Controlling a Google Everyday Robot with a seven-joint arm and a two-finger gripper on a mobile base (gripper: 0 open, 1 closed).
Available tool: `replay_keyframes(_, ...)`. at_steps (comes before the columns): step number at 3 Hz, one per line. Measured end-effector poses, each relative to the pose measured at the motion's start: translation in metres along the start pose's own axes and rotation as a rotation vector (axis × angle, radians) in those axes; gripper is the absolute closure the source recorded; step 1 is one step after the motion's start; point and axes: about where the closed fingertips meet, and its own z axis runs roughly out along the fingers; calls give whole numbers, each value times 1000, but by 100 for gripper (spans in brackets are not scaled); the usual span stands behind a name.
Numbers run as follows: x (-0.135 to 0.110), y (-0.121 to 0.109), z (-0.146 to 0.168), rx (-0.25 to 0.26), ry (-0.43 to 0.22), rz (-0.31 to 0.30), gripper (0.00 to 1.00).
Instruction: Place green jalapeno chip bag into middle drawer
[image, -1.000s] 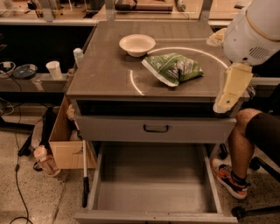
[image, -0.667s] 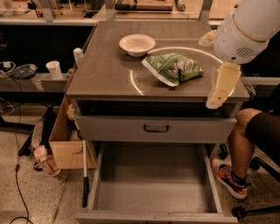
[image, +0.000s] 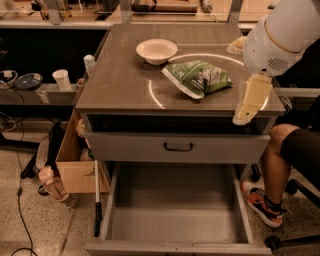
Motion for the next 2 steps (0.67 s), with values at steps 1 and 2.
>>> replay_keyframes(1,-7,-13,8,55,-20,-16,0)
replay_keyframes(2,-25,-41,24,120,-63,-52,0)
